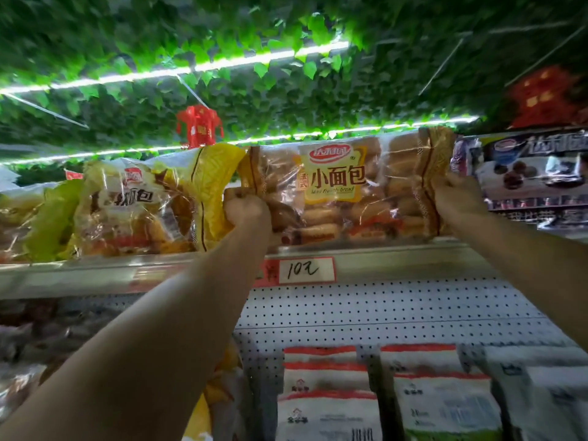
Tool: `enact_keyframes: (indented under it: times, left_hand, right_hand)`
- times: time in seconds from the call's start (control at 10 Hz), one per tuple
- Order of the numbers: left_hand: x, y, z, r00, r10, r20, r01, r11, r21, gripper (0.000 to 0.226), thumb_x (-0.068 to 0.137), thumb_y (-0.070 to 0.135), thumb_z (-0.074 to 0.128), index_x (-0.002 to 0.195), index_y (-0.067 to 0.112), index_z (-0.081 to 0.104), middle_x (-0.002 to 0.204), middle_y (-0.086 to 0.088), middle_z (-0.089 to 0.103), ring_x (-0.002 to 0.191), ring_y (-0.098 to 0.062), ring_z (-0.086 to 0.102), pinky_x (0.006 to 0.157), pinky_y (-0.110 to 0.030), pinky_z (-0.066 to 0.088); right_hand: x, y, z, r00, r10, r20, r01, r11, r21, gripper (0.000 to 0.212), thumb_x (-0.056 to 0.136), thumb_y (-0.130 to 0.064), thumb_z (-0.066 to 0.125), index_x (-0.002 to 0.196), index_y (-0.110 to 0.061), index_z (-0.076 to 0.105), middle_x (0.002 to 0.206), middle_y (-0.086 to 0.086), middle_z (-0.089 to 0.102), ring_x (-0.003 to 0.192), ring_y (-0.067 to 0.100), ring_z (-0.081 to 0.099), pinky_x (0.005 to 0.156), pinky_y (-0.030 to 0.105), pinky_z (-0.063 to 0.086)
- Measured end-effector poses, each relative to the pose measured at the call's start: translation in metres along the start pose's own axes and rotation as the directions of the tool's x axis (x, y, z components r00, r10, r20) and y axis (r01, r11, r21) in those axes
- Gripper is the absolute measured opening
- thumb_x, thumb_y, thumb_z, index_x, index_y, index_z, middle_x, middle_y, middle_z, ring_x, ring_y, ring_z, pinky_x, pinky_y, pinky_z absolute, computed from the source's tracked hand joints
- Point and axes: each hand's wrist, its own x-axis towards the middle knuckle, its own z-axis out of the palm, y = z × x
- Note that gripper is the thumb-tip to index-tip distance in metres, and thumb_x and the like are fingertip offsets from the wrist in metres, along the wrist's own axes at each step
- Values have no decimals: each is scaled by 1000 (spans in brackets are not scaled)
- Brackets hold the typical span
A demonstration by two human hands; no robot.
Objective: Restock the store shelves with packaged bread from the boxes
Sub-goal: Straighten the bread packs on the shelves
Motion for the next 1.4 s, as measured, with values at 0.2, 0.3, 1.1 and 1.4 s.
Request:
enact_keyframes:
  times: [0.2, 0.3, 1.1, 1.4]
  left_hand:
    - [7, -1, -5, 908, 121, 401, -398, 548, 736, 39, 100, 13, 49, 139, 9, 48, 146, -8, 46, 139, -26, 38, 108, -32, 33]
    - [2, -5, 0, 935, 215, 282, -351, 673, 651, 52, 104, 15, 42, 150, -1, 22, 155, -21, 28, 145, -34, 23, 116, -42, 21]
    - [-49, -15, -58, 662, 193, 724, -723, 421, 549, 85, 97, 40, 56, 158, 30, -3, 163, -4, -18, 150, -29, -16, 121, -50, 3]
    - [-58, -11, -60, 671, 195, 716, -714, 431, 552, 80, 99, 35, 55, 158, 27, 2, 164, -8, -13, 150, -32, -11, 120, -49, 4]
  right_hand:
    - [-2, 0, 3, 999, -9, 53, 23, 963, -267, 46, 102, -24, 36, 129, 9, 51, 133, 31, 51, 121, 43, 49, 99, 42, 40]
    - [-8, -1, 6, 973, -174, -152, 131, 957, -259, 66, 97, -50, 33, 144, -2, 32, 143, 27, 40, 128, 42, 41, 106, 51, 35]
    - [-49, -4, 23, 701, -640, 314, 667, 433, -607, 86, 84, -80, 23, 151, -25, 22, 158, 10, 18, 145, 31, 16, 106, 69, 23]
    - [-50, -1, 25, 678, -680, 278, 682, 441, -584, 84, 84, -75, 26, 150, -22, 27, 158, 10, 20, 143, 30, 21, 104, 67, 26]
